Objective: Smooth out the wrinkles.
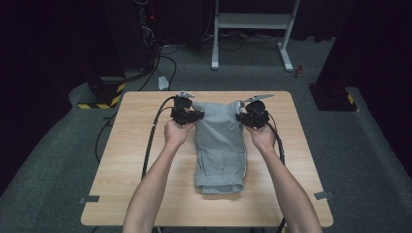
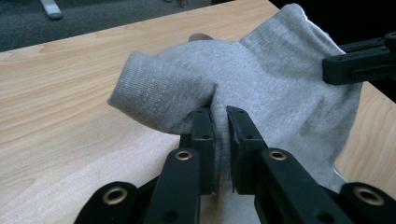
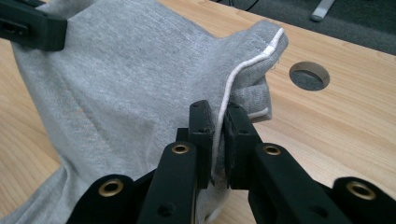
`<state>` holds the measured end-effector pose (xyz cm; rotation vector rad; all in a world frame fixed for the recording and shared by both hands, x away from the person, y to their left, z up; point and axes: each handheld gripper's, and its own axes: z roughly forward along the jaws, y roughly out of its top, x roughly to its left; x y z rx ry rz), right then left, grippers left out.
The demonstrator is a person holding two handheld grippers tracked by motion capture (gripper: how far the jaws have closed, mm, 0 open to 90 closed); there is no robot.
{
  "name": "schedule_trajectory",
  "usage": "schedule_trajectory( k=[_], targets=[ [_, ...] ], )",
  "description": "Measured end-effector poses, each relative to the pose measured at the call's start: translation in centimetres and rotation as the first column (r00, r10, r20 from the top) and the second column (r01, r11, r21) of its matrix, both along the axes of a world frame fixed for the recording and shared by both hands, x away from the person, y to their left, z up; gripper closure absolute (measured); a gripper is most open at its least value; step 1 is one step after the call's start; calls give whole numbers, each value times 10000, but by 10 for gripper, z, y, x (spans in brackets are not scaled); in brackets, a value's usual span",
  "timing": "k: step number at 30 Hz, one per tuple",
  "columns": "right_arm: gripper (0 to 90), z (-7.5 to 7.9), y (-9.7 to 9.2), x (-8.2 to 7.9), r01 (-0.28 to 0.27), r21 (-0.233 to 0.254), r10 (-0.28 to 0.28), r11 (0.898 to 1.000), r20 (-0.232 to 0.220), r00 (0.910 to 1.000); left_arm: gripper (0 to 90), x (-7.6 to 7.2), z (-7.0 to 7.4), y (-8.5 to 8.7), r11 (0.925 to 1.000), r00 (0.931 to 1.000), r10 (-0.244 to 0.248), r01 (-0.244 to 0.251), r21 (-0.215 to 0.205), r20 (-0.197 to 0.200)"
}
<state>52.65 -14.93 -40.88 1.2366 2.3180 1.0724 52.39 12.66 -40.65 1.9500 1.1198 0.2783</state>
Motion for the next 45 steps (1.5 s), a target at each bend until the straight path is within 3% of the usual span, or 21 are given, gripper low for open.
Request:
schedule_trajectory(
  k=[37,45],
  targets=[
    [833,8,-10,-37,-695,335,683,9970,355,9970,823,-36,7,8,9986,9969,-494,506,-182,621],
    [833,9,-13,-46,-825,349,807,9960,490,9955,824,-43,11,7,9968,9933,-796,798,5,842]
  ],
)
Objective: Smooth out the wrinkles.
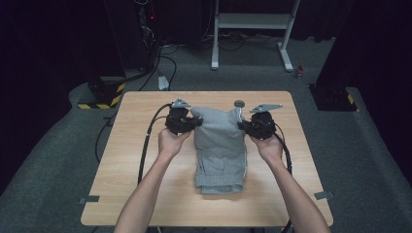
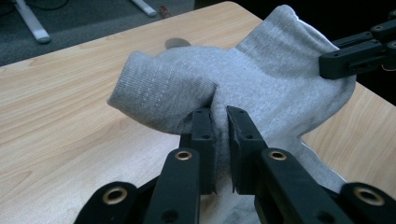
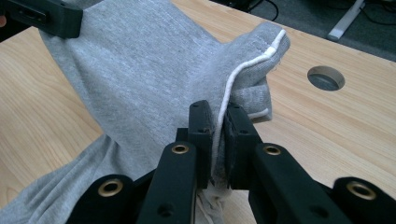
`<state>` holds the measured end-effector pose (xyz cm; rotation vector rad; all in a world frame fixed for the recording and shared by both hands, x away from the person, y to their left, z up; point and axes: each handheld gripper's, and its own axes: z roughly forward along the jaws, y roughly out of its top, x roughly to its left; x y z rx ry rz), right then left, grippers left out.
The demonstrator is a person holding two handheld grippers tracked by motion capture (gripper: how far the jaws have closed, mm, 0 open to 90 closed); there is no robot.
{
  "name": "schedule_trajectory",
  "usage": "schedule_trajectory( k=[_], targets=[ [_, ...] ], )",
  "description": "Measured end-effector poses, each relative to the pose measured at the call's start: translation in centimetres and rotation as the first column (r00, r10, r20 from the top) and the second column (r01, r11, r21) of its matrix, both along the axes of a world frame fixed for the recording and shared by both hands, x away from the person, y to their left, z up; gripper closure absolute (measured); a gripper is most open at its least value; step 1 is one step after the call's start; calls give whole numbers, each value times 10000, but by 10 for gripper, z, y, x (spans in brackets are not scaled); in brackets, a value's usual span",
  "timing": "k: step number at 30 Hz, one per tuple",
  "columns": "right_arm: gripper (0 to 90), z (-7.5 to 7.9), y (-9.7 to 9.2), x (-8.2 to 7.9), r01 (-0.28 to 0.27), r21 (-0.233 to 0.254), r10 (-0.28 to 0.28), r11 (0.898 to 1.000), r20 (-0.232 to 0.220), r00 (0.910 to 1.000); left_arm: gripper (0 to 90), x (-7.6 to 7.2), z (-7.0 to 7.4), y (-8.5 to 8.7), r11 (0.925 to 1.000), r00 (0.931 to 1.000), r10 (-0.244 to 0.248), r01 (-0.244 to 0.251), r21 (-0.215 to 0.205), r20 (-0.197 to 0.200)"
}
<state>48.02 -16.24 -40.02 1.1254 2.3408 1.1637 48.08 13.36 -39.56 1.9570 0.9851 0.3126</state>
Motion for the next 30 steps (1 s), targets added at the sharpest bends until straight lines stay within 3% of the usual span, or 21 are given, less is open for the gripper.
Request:
schedule_trajectory(
  k=[12,30],
  targets=[
    [830,-2,-2,-11,-190,-56,192,9998,370,9991,823,-9,-1,-1,9999,9998,-111,111,13,133],
    [829,-7,-4,-28,-370,17,369,9993,422,9984,823,-27,-6,0,9996,9993,-292,291,54,217]
  ],
)
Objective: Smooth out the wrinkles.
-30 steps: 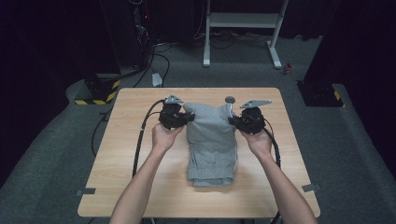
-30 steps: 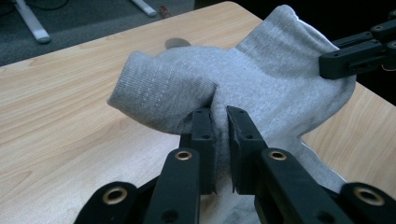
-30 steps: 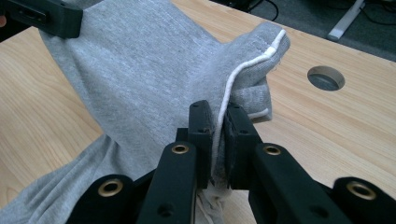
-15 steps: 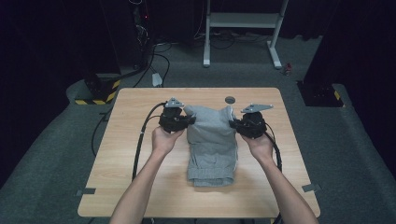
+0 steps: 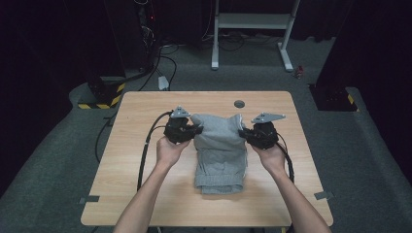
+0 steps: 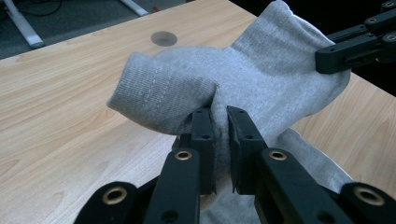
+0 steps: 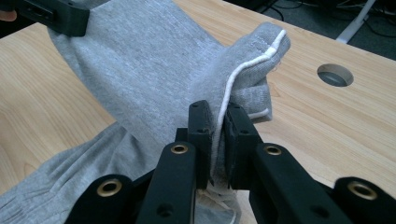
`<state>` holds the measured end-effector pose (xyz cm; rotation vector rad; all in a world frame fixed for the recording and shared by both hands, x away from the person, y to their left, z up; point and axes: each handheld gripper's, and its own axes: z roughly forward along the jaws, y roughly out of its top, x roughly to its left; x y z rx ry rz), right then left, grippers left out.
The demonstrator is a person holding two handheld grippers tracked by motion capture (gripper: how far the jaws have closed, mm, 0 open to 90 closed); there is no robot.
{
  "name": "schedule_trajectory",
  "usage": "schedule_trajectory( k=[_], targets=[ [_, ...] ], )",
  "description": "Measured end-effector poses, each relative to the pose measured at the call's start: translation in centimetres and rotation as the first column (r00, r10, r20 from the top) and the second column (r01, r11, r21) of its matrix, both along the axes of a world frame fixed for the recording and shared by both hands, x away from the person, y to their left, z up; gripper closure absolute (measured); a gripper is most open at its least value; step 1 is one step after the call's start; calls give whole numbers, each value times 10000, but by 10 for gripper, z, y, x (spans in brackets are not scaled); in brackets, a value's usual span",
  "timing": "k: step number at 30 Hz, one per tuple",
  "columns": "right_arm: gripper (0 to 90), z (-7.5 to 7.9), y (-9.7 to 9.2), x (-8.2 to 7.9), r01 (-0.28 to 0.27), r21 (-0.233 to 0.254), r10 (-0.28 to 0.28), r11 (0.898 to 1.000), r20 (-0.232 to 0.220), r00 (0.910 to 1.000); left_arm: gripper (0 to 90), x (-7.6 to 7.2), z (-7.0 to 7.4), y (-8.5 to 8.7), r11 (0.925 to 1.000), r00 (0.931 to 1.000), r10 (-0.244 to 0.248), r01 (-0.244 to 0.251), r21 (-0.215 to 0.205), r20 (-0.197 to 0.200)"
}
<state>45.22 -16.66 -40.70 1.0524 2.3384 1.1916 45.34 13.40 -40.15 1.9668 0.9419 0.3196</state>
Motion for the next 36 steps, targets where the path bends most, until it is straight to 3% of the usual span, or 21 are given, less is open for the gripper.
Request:
schedule_trajectory(
  k=[7,22,36],
  targets=[
    [829,-2,-3,-7,-45,103,45,9999,48,10000,823,-7,2,-3,9996,9997,-168,163,251,169],
    [829,-8,-6,-18,-77,215,77,9997,1,10000,822,-21,-7,-1,9997,9997,-202,203,-94,107],
    [829,-11,-7,-28,-253,238,252,9994,81,9997,821,-32,-12,0,9995,9993,-326,327,-40,164]
  ],
)
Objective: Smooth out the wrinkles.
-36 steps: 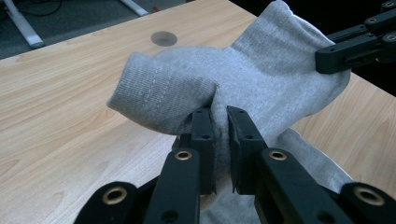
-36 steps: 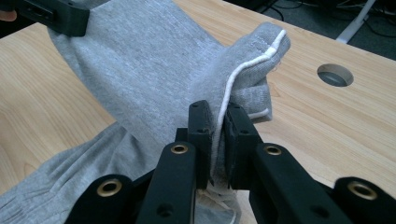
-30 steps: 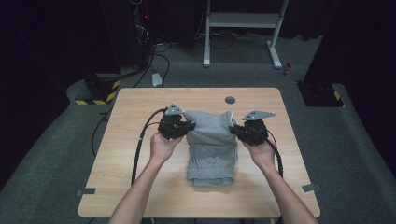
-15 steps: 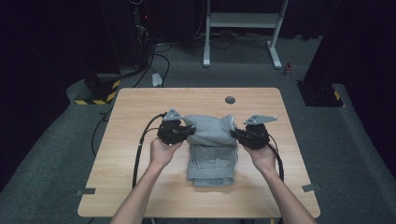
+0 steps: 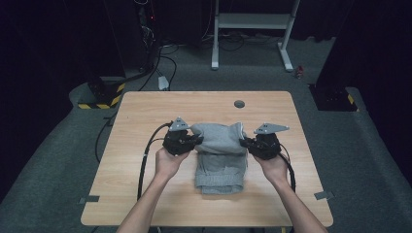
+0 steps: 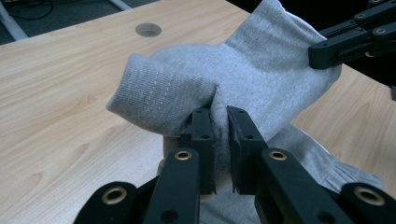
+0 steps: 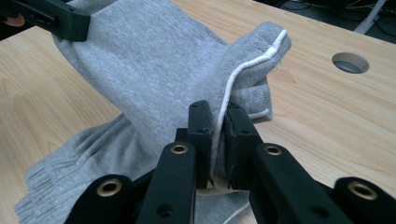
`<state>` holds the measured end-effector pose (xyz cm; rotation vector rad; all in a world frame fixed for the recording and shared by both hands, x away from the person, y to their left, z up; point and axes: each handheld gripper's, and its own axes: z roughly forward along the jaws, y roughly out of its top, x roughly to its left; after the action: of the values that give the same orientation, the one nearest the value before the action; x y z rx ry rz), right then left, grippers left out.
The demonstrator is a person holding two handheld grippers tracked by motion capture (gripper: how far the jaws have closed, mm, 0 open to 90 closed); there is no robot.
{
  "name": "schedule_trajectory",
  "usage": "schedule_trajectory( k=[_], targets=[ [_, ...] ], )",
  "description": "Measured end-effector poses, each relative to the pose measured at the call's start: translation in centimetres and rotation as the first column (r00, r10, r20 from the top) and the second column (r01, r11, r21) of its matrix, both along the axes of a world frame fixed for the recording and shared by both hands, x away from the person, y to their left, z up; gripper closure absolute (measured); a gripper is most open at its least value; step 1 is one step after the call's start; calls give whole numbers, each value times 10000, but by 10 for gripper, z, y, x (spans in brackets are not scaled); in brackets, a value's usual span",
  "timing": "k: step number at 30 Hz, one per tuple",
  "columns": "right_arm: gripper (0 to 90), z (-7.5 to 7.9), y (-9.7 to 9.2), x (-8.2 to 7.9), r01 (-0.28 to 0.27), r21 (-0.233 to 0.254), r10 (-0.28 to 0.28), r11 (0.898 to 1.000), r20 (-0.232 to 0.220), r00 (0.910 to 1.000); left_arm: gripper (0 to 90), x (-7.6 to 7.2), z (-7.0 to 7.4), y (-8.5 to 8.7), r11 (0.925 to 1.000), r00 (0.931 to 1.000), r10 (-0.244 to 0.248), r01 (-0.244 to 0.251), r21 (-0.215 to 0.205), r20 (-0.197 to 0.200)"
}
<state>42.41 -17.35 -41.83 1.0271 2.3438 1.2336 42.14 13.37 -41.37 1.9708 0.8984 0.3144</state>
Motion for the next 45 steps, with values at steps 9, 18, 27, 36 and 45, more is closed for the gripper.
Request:
schedule_trajectory(
  k=[9,18,27,36,45],
  targets=[
    [827,-6,-4,-9,-52,115,53,9999,-14,10000,821,-7,-6,-1,10000,10000,-78,78,22,-27],
    [824,-16,-6,-20,-176,96,176,9998,-32,9998,820,-19,-14,-3,9996,9997,-233,235,148,-105],
    [822,-28,-6,-34,-179,25,179,9998,-64,9998,818,-30,-26,-4,9988,9990,-385,392,305,-232],
    [818,-49,-7,-49,-254,-49,252,9997,-368,9990,817,-45,-50,-5,9964,9966,-571,607,595,-593],
    [805,-71,-7,-64,-215,-147,203,9997,-741,9970,813,-59,-75,-11,9931,9923,-679,772,878,-1035]
  ],
)
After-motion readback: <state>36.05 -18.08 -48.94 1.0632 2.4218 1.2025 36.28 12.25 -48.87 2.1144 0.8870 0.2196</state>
